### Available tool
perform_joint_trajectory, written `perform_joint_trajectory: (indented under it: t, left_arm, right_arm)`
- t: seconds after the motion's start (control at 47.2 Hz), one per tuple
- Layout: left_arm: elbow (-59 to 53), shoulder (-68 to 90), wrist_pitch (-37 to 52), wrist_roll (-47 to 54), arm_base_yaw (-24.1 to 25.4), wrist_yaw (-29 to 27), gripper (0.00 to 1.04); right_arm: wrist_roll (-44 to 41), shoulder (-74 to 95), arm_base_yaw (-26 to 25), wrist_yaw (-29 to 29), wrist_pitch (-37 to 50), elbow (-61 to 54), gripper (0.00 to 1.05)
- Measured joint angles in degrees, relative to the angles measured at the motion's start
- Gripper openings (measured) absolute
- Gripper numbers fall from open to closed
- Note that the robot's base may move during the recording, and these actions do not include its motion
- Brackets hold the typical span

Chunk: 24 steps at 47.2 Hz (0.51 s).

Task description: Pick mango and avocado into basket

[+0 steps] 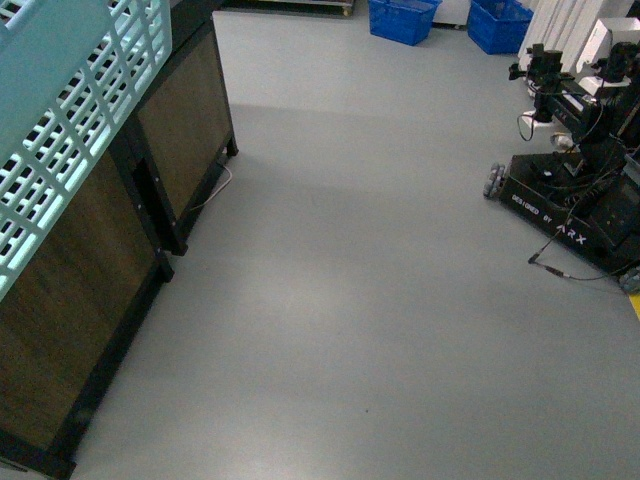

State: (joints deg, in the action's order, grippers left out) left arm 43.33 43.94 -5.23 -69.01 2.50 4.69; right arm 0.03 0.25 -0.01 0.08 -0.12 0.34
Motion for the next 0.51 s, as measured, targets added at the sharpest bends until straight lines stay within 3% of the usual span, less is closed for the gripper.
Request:
perform_joint_trajectory:
  t: [0.509]
  left_arm:
    - [0.0,0.0,0.0,-0.44,-0.22,1.16,0.06]
  right_arm:
    - [0.02,0.0,0.04,0.24,0.0,0.0,0.97]
